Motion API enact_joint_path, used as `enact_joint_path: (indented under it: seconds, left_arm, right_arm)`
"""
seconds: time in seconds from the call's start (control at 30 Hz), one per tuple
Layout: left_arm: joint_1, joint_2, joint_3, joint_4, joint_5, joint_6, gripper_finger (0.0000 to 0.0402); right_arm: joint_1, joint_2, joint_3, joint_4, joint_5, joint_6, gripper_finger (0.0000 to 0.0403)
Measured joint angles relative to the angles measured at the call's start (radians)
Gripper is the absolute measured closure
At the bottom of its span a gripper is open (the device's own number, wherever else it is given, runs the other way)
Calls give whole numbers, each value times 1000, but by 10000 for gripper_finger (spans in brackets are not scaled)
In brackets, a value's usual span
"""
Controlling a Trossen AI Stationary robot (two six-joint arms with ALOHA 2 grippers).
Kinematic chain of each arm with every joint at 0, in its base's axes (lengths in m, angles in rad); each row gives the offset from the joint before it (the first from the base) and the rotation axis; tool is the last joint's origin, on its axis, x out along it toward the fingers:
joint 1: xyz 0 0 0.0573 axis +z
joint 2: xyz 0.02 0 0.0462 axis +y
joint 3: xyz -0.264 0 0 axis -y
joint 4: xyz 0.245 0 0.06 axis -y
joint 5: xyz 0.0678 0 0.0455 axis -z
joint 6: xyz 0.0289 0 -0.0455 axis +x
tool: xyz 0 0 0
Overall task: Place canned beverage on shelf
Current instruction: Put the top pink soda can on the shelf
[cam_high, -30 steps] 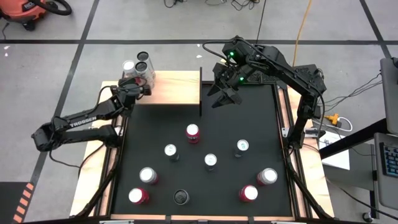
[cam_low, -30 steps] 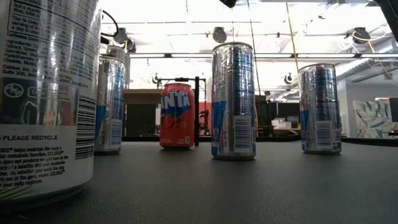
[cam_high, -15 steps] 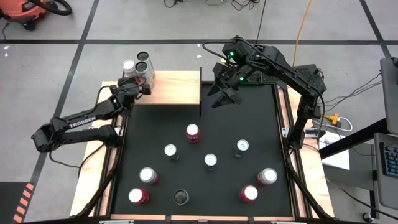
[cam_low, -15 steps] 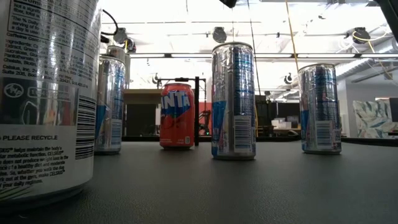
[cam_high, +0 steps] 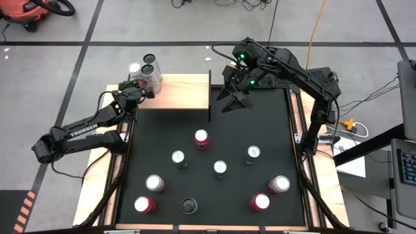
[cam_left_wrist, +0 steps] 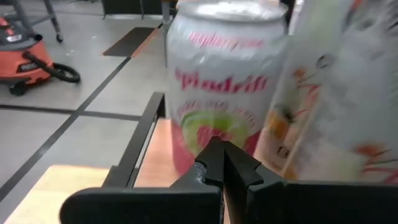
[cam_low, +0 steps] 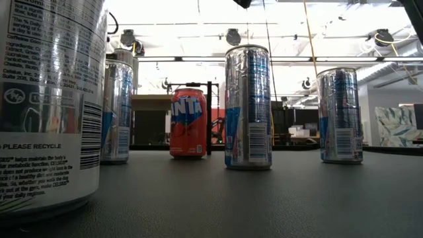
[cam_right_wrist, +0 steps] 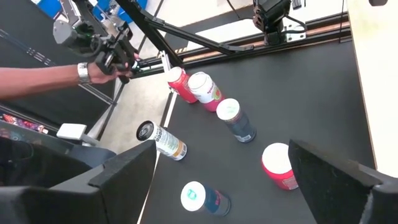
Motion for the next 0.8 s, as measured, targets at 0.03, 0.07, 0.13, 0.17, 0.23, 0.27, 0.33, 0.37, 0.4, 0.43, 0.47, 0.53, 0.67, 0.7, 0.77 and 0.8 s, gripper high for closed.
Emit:
enact_joint_path:
  seconds: [0.03,0.07,0.13,0.17,0.23,0.27,0.33,0.37,0.4,0.43,0.47,0.53,0.67,0.7,0.77,0.8]
  left_arm:
    - [3,1,-3,-3,0,-4,402]
    - [5,2,-4,0,0,-4,402]
    - [8,7,-4,6,0,-3,402]
    - [11,10,-4,6,0,-3,402]
    - [19,13,-4,17,0,1,402]
    - [23,18,-4,25,0,1,402]
    - [29,30,-4,41,1,4,402]
    - [32,35,-4,54,4,14,402]
    - [35,42,-4,68,9,23,402]
    - [39,49,-4,78,14,26,402]
    - [43,54,-4,83,16,27,402]
    - [48,63,-4,86,18,27,402]
    - [59,75,-4,99,18,28,402]
    - [63,76,-4,100,18,27,402]
    - [72,79,-4,101,18,27,402]
    - [75,79,-4,102,18,27,402]
  right_arm:
    - [0,0,0,2,0,-1,57]
    - [0,0,0,6,0,-1,57]
    - [0,0,0,7,0,-1,57]
    - [0,0,0,7,0,0,57]
    - [0,0,0,7,0,2,57]
    - [0,0,0,7,0,2,57]
    - [0,0,0,7,0,2,57]
    - [0,0,0,7,0,2,58]
    - [0,0,0,7,0,1,57]
    - [0,0,0,7,0,1,58]
    - [0,0,0,7,0,1,58]
    - [0,0,0,7,0,0,57]
    - [0,0,0,6,0,3,57]
    - [0,0,0,6,0,4,58]
    - [0,0,0,6,0,5,57]
    - [0,0,0,6,0,5,57]
